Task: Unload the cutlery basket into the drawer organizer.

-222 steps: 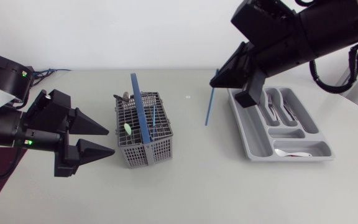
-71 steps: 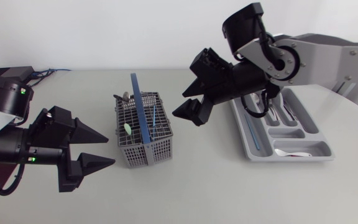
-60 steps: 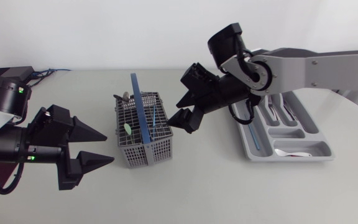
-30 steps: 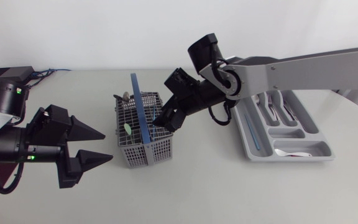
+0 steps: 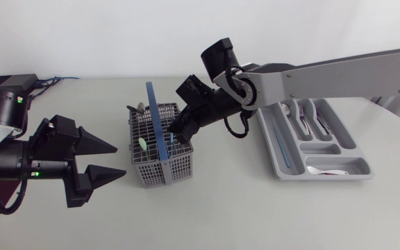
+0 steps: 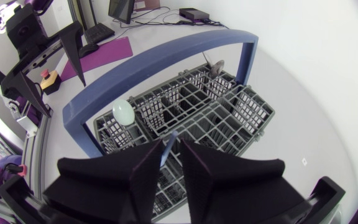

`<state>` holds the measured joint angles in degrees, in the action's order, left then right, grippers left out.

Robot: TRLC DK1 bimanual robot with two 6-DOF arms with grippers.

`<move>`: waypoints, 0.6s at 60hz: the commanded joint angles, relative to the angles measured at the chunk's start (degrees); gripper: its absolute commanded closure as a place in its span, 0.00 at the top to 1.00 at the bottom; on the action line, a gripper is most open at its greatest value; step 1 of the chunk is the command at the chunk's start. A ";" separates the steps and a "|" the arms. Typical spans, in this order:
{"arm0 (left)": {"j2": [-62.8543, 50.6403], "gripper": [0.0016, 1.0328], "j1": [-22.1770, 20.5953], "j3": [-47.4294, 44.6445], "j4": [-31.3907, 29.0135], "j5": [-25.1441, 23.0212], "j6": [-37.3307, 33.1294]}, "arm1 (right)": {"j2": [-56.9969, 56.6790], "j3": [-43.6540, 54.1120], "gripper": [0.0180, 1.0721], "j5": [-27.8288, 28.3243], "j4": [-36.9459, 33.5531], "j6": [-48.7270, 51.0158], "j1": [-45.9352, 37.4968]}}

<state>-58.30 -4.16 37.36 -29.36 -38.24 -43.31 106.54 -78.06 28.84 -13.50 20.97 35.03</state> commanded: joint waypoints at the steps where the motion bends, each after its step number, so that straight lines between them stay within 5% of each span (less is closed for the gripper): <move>1: -0.93 0.95 0.47 -1.07 0.62 0.27 -0.64 | 1.74 -1.30 0.07 0.43 -0.30 -1.20 0.66; 36: -0.67 0.95 0.30 -1.77 0.80 0.27 -0.55 | -8.02 2.30 0.06 0.34 -0.74 -3.04 0.57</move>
<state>-58.54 -4.16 37.21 -28.77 -38.24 -43.51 100.99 -77.71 29.32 -13.91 19.46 35.86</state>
